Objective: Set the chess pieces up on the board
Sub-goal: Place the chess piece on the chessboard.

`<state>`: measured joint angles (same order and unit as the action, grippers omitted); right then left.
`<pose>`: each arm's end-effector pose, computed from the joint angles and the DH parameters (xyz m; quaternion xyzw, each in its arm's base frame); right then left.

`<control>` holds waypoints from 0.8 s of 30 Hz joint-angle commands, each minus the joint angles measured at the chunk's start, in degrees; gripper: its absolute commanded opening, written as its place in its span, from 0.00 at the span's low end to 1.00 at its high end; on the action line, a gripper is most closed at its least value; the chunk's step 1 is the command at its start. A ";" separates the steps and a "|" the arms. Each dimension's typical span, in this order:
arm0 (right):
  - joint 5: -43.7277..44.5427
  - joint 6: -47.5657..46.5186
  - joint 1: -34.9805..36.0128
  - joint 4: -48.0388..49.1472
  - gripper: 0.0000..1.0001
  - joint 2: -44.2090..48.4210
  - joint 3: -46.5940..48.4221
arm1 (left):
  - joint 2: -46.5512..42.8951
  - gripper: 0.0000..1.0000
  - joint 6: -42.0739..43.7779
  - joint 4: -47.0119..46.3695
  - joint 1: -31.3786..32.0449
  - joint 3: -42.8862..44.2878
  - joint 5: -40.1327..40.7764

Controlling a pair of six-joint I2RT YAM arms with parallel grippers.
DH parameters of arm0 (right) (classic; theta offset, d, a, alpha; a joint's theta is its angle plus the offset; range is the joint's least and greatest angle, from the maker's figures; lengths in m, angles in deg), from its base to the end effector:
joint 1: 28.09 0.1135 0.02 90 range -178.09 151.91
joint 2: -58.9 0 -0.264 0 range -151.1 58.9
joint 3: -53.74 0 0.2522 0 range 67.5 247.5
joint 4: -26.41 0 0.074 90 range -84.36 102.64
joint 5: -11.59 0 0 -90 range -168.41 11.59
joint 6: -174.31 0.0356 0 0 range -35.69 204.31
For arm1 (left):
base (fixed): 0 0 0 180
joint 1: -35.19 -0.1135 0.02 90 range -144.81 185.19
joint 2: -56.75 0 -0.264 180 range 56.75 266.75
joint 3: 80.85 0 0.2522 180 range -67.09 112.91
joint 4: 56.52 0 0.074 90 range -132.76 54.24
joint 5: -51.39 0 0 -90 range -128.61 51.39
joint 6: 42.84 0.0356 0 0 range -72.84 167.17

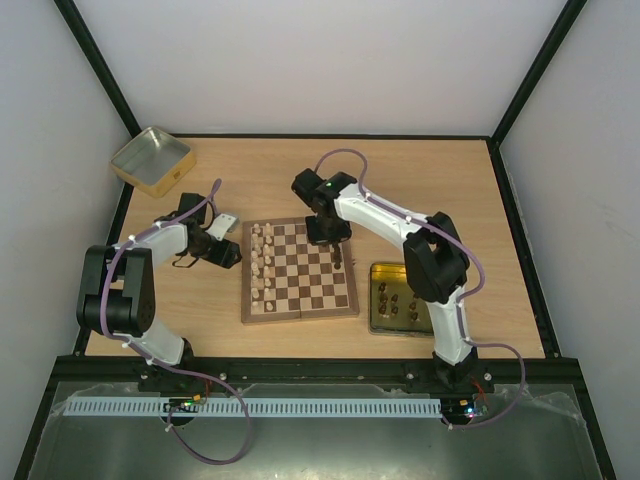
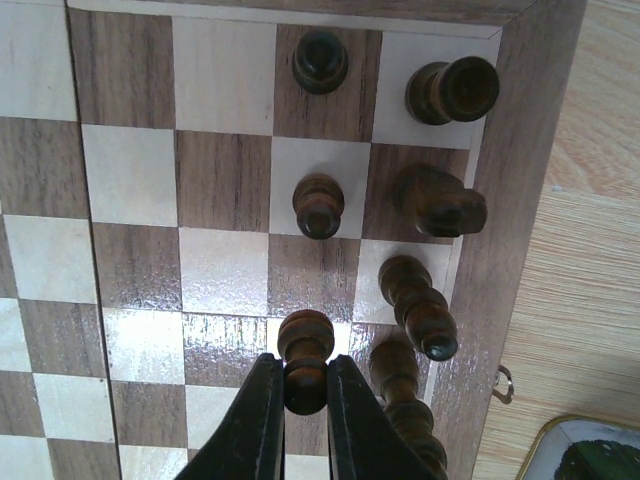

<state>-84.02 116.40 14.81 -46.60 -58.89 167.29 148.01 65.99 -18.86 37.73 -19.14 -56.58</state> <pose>0.3044 0.2876 0.2217 -0.0989 0.9877 0.1061 0.0584 0.2862 -0.0237 0.1536 0.2098 0.9458 -0.1239 0.2149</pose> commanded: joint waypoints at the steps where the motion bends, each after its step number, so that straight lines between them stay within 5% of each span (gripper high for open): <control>1: 1.08 -0.98 0.39 0.14 0.06 -1.73 1.13 | -0.21 0.70 0.25 0.71 -0.35 -0.44 -0.55; 24: 1.72 -1.16 0.29 -0.04 0.12 -4.00 2.59 | -0.30 0.70 0.42 0.80 -0.44 -0.48 -1.01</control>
<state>-83.78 116.10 14.81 -46.18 -62.35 168.19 148.01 66.04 -18.86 37.73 -19.17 -56.63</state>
